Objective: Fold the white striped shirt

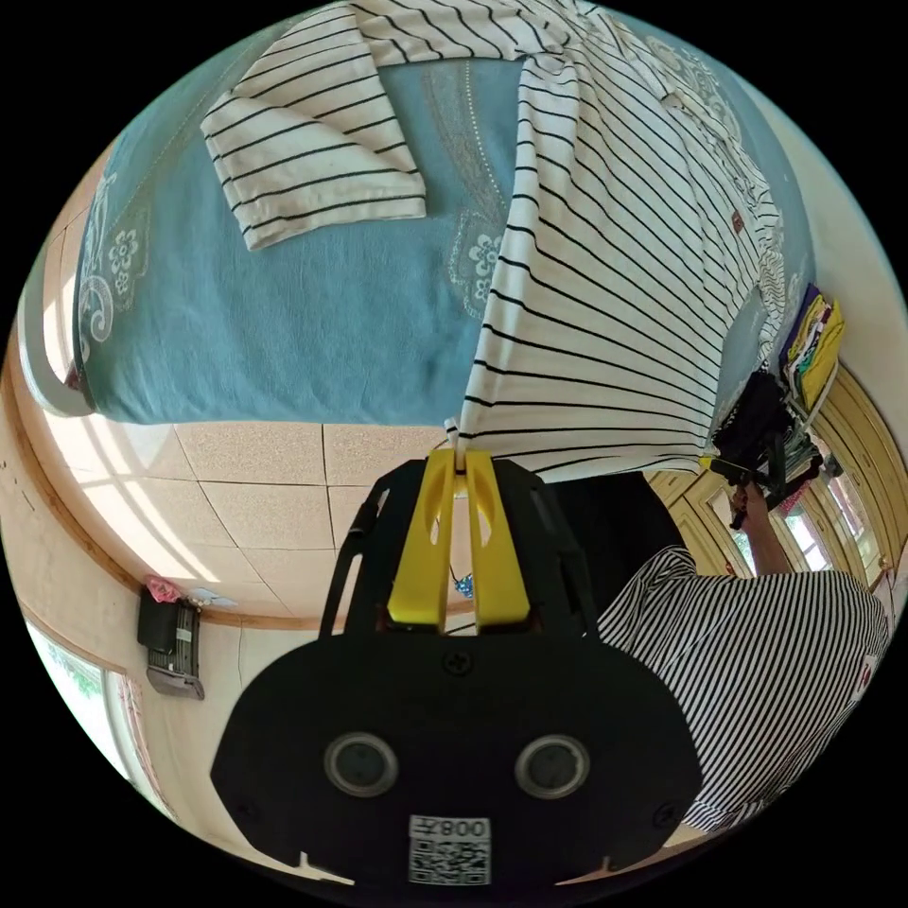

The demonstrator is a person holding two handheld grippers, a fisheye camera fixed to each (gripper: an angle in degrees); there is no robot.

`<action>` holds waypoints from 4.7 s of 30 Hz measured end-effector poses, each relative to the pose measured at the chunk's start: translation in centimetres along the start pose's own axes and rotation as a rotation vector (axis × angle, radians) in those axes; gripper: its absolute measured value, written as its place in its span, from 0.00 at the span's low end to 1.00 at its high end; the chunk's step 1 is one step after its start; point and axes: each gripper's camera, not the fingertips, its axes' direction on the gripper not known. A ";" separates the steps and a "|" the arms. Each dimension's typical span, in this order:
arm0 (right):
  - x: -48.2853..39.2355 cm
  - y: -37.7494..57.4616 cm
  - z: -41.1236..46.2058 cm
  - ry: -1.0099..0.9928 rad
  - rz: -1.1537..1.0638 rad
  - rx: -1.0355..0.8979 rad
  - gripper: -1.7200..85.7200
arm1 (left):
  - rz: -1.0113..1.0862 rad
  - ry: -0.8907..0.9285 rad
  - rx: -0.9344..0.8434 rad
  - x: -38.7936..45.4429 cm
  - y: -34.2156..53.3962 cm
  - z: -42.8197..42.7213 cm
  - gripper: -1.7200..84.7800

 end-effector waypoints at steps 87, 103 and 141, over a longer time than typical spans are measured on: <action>-22.4 -21.4 -19.8 0.315 -0.436 0.726 0.09 | 0.350 -0.085 0.786 25.5 -16.6 -19.6 0.05; -23.9 -19.0 -21.7 0.441 -0.411 0.721 0.02 | 0.178 -0.140 0.731 24.9 -22.3 -17.3 0.04; 0.2 9.6 -19.9 0.090 0.246 0.996 0.08 | 0.746 0.240 0.540 42.4 -36.3 6.3 0.04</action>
